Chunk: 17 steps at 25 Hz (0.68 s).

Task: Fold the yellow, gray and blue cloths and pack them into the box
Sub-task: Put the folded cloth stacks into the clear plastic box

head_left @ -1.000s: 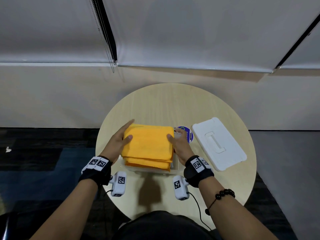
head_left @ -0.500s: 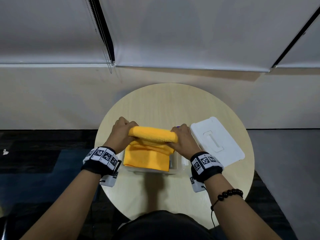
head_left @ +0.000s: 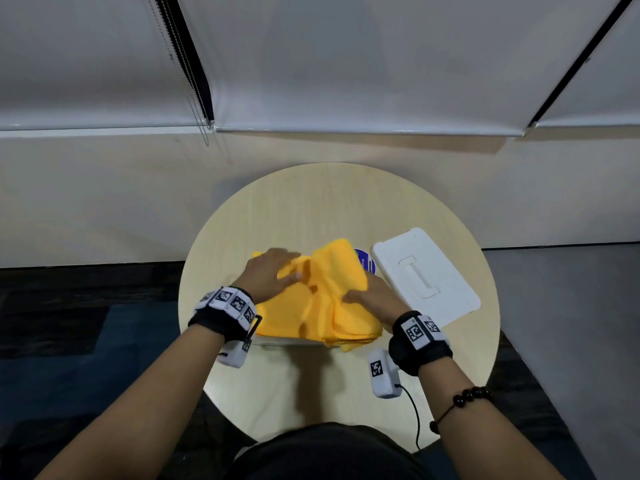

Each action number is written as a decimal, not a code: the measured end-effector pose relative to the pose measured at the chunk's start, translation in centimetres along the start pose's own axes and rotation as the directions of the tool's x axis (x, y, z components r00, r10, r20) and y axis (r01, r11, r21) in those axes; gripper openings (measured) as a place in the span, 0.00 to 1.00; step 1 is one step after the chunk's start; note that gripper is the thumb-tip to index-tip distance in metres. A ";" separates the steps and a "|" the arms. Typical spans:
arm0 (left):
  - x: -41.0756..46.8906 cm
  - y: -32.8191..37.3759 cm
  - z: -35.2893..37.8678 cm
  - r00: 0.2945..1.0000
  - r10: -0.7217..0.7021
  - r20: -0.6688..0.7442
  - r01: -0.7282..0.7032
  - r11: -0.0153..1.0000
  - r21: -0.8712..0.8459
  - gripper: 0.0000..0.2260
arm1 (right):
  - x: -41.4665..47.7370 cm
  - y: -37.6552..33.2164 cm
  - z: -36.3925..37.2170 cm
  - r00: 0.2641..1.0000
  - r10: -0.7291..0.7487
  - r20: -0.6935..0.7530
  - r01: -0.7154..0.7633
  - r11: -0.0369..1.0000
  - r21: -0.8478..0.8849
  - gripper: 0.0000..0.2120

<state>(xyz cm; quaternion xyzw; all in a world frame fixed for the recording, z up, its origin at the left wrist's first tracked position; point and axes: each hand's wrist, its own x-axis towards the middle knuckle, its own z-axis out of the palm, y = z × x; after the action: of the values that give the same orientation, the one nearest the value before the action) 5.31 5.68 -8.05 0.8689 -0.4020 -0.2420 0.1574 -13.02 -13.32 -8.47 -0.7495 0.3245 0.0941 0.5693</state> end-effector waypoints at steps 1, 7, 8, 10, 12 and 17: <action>-0.1 -0.8 1.6 0.994 -0.067 0.086 0.053 0.986 0.160 0.33 | 0.0 0.6 0.1 0.997 0.044 -0.066 -0.043 0.999 0.009 0.28; 0.1 -3.5 6.0 0.957 -0.210 0.199 0.108 0.897 0.428 0.51 | 0.7 1.5 0.6 0.967 0.115 -0.228 -0.155 0.974 -0.166 0.29; 0.6 -3.4 5.7 0.951 -0.221 0.216 0.108 0.892 0.440 0.51 | 0.8 1.4 0.9 0.968 0.124 -0.216 -0.164 0.971 -0.177 0.30; 1.6 -2.9 4.9 0.947 -0.217 0.237 0.079 0.872 0.483 0.49 | 0.9 1.2 1.7 0.973 0.127 -0.192 -0.168 0.963 -0.212 0.33; 2.1 -1.6 4.4 0.952 -0.187 0.244 0.027 0.841 0.541 0.49 | 1.1 1.3 2.5 0.977 0.108 -0.185 -0.154 0.953 -0.262 0.36; 2.6 2.6 6.2 0.980 0.092 0.179 -0.150 0.929 0.339 0.43 | 1.3 1.2 2.4 0.974 0.108 -0.199 -0.165 0.941 -0.296 0.39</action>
<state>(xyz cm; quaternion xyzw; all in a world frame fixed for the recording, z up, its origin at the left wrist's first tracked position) 1.73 1.56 -12.73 0.8343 -0.5030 -0.2251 -0.0181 -12.21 -11.74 -10.90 -0.8107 0.4070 0.1155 0.4047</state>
